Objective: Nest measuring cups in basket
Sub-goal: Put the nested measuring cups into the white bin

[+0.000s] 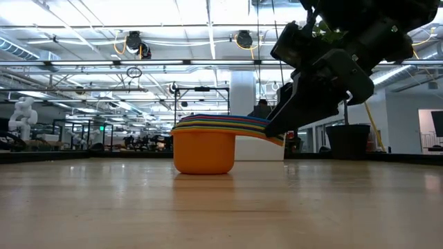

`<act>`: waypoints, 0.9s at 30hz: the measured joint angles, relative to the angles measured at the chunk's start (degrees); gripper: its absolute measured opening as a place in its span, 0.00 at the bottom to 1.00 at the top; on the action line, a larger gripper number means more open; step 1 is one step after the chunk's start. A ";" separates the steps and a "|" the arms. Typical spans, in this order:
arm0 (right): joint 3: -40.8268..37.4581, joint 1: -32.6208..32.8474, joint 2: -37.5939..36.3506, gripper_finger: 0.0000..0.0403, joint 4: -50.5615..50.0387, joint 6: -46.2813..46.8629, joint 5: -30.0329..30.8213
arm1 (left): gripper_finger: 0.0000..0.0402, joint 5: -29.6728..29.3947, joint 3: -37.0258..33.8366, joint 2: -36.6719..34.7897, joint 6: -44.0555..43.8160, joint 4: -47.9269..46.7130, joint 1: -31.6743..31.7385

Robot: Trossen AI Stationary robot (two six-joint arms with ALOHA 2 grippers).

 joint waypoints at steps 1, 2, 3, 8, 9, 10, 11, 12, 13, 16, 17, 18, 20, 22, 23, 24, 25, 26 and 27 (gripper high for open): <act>-0.02 0.00 -0.21 0.57 -0.06 0.01 0.01 | 0.44 0.00 0.00 0.00 -0.37 0.00 0.00; -0.02 0.00 -0.51 0.57 -0.28 0.04 0.02 | 0.44 0.00 0.00 0.00 -0.79 0.07 0.00; -0.02 0.00 -0.92 0.57 -0.95 0.05 0.02 | 0.44 -0.02 0.00 0.00 -1.07 0.13 0.00; -0.04 0.02 -3.31 0.56 -3.50 0.28 0.04 | 0.44 -0.02 0.00 0.00 -1.17 0.09 0.00; -0.04 0.02 -3.75 0.56 -4.21 0.58 0.05 | 0.44 -0.02 0.00 0.00 -1.17 0.08 0.00; -0.04 0.02 -4.11 0.56 -5.04 0.88 0.18 | 0.44 -0.02 0.00 0.00 -1.16 0.10 0.00; -0.04 0.04 -4.39 0.56 -5.69 1.16 0.36 | 0.44 -0.02 0.00 0.00 -1.11 0.08 0.00; -0.04 0.04 -4.58 0.56 -6.10 1.39 0.40 | 0.44 -0.01 0.00 0.00 -1.06 0.08 0.00; -0.04 0.04 -4.70 0.56 -6.33 1.50 0.43 | 0.44 -0.02 0.00 0.00 -1.05 0.06 0.00; -0.04 0.04 -4.76 0.56 -6.54 1.60 0.40 | 0.44 -0.02 0.00 0.00 -1.04 0.06 0.07; -0.04 0.04 -4.76 0.56 -6.64 1.60 0.38 | 0.44 -0.02 0.00 0.00 -1.04 0.04 0.07; -0.04 0.04 -4.76 0.56 -6.77 1.60 0.37 | 0.44 -0.02 0.00 0.00 -1.04 0.02 0.07; -0.04 0.04 -4.76 0.56 -6.90 1.62 0.37 | 0.44 -0.02 0.00 0.00 -1.02 0.02 0.07; -0.04 0.04 -4.76 0.56 -6.96 1.62 0.35 | 0.44 -0.01 0.00 0.00 -1.02 0.00 0.07; -0.04 0.04 -4.76 0.56 -6.95 1.62 0.35 | 0.44 0.00 0.00 0.00 -1.02 0.00 0.07; -0.04 0.04 -4.76 0.56 -6.95 1.62 0.33 | 0.44 -0.01 0.00 0.00 -1.02 0.00 0.07; -0.04 0.04 -4.76 0.56 -6.96 1.62 0.20 | 0.44 0.00 0.00 0.00 -1.01 0.00 0.07; -0.04 0.04 -4.76 0.56 -6.94 1.62 0.09 | 0.44 0.00 0.00 0.00 -1.00 0.00 0.07; -0.04 0.06 -4.76 0.56 -6.96 1.62 0.06 | 0.44 0.00 0.00 0.00 -1.00 0.00 0.07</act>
